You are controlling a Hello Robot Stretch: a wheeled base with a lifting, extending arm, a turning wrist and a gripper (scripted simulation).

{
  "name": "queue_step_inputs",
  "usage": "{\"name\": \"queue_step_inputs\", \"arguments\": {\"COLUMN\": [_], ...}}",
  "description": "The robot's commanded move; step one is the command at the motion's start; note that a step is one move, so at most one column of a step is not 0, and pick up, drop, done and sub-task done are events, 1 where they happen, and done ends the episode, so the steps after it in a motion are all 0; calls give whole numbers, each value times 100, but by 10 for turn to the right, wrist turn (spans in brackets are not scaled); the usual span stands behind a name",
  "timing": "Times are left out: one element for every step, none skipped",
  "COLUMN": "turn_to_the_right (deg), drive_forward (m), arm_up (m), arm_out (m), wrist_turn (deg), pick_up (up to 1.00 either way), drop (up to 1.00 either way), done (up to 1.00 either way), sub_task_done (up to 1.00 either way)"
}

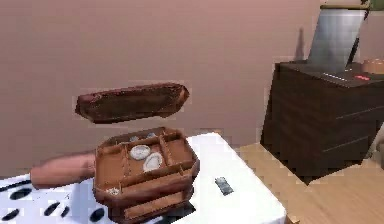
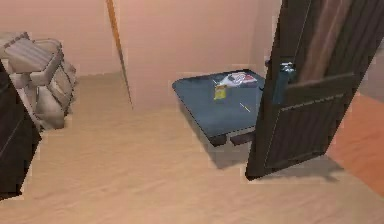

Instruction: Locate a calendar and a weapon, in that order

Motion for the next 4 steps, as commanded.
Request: {"name": "queue_step_inputs", "arguments": {"turn_to_the_right": [-450,-210,0,-450], "drive_forward": [0,0,0,0], "arm_up": [0,0,0,0], "arm_out": [0,0,0,0], "wrist_turn": [0,0,0,0], "pick_up": [0,0,0,0], "drop": [0,0,0,0], "done": [0,0,0,0], "sub_task_done": [0,0,100,0]}}
